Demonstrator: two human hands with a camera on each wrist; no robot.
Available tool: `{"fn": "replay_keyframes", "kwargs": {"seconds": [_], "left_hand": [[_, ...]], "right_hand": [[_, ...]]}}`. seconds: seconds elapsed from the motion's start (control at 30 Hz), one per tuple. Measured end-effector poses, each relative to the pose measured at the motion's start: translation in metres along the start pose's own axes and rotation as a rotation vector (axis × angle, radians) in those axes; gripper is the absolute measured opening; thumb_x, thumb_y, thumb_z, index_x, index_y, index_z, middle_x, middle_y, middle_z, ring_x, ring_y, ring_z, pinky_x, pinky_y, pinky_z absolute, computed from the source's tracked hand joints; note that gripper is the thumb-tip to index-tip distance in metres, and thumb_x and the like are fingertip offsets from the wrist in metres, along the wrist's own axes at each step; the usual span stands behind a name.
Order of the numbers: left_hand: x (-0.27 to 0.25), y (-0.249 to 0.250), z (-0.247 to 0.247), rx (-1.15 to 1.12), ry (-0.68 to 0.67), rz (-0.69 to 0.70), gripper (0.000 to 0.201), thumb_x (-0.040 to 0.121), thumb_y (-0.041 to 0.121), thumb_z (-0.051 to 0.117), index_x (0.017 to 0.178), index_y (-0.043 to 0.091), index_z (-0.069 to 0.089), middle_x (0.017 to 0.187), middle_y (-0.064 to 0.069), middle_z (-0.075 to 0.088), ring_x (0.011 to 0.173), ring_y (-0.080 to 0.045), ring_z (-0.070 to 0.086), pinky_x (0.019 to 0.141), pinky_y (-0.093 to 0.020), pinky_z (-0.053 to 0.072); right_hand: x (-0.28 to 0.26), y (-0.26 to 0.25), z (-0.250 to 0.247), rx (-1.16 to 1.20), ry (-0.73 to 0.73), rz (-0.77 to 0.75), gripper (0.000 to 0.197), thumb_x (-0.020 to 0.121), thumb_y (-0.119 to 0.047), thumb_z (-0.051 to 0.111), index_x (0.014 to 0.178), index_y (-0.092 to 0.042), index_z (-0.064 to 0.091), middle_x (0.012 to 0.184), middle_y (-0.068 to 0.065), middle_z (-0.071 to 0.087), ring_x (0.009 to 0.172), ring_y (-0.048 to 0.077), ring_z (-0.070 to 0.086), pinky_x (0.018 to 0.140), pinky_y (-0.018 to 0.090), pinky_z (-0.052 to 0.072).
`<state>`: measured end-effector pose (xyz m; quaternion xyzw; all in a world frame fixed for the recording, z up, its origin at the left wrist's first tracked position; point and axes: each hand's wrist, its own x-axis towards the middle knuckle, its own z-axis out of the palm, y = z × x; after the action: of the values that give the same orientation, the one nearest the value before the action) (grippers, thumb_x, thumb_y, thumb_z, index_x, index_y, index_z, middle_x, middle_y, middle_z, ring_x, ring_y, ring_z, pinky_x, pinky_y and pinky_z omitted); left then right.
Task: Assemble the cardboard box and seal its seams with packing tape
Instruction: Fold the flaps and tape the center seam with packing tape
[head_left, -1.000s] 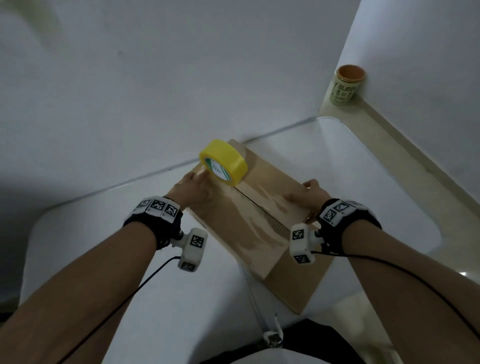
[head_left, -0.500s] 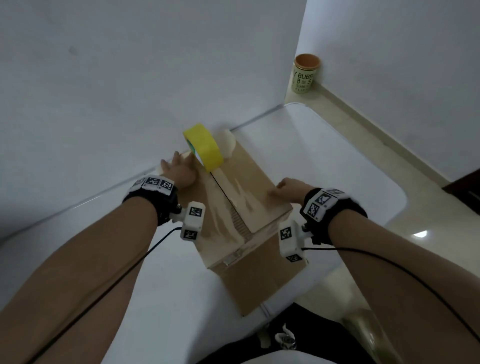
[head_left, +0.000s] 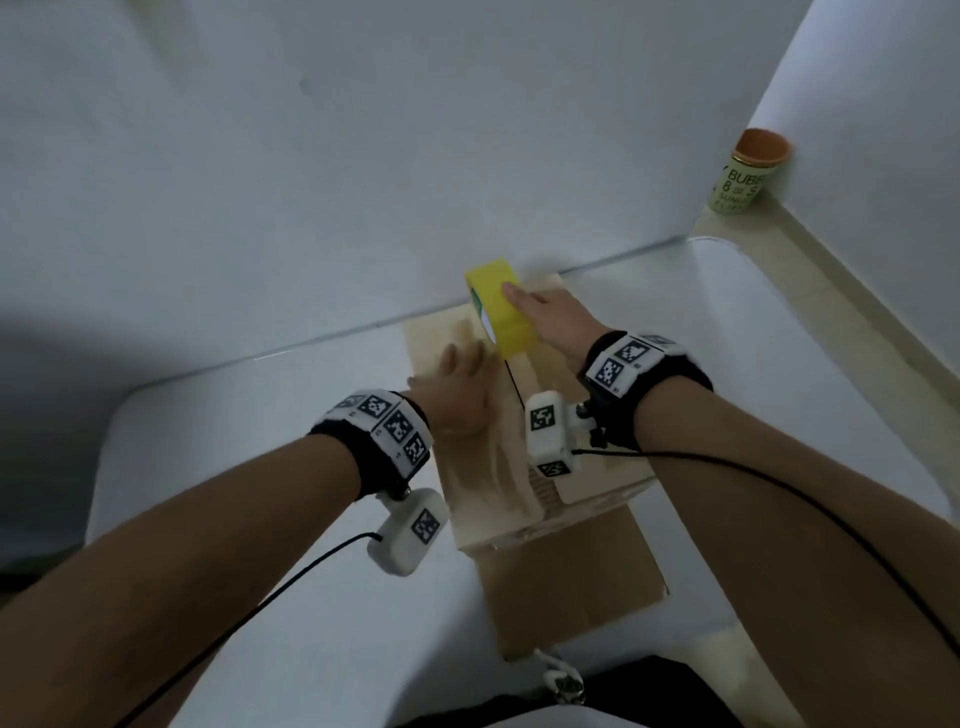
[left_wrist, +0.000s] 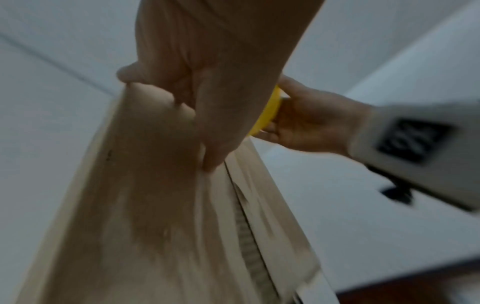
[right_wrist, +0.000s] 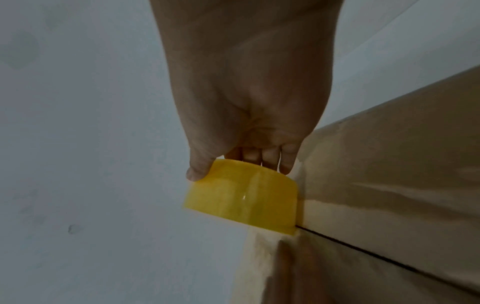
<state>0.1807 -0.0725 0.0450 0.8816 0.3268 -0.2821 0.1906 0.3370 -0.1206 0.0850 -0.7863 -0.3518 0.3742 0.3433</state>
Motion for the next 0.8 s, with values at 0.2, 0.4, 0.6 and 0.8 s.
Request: {"fn": "replay_keyframes", "kwargs": {"seconds": [0.2,0.4,0.6,0.8], "left_hand": [[-0.063,0.064,0.015,-0.075,-0.163,0.044,0.112,0.08,0.058,0.065,0.151,0.023,-0.015,0.15,0.008,-0.02,0.144,-0.024,-0.015,0.114,-0.056,-0.005],[-0.071,0.062,0.035,0.03,-0.188,0.156,0.064,0.081,0.06,0.061,0.138,0.035,0.043,0.16,-0.008,-0.01,0.143,-0.036,-0.022,0.108,-0.072,-0.004],[-0.066,0.05,0.061,0.032,0.05,0.252,0.074,0.078,0.06,0.063,0.143,0.036,0.035,0.161,-0.003,-0.012,0.138,-0.029,-0.037,0.095,-0.083,-0.004],[-0.044,0.037,0.061,0.08,0.086,0.244,0.111,0.072,0.072,0.058,0.151,0.035,-0.011,0.153,0.009,-0.034,0.139,-0.027,-0.036,0.091,-0.084,-0.011]], "right_hand": [[0.007,0.018,0.008,0.049,-0.026,-0.013,0.097,0.046,-0.099,0.039,0.085,-0.017,0.072,0.098,0.004,0.073,0.098,0.026,0.067,0.098,0.046,0.049],[0.009,0.024,0.008,0.0,-0.058,-0.011,0.116,0.044,-0.103,0.029,0.108,-0.015,0.069,0.115,0.009,0.069,0.109,0.029,0.062,0.102,0.047,0.045],[-0.027,-0.008,0.007,-0.053,-0.031,0.008,0.084,0.081,-0.078,0.029,0.123,-0.012,0.06,0.13,0.012,0.059,0.121,0.03,0.054,0.109,0.046,0.036],[-0.006,0.03,0.009,-0.018,-0.055,0.035,0.125,0.043,-0.104,0.021,0.106,-0.007,0.068,0.105,0.015,0.071,0.099,0.033,0.066,0.097,0.049,0.048]]}}
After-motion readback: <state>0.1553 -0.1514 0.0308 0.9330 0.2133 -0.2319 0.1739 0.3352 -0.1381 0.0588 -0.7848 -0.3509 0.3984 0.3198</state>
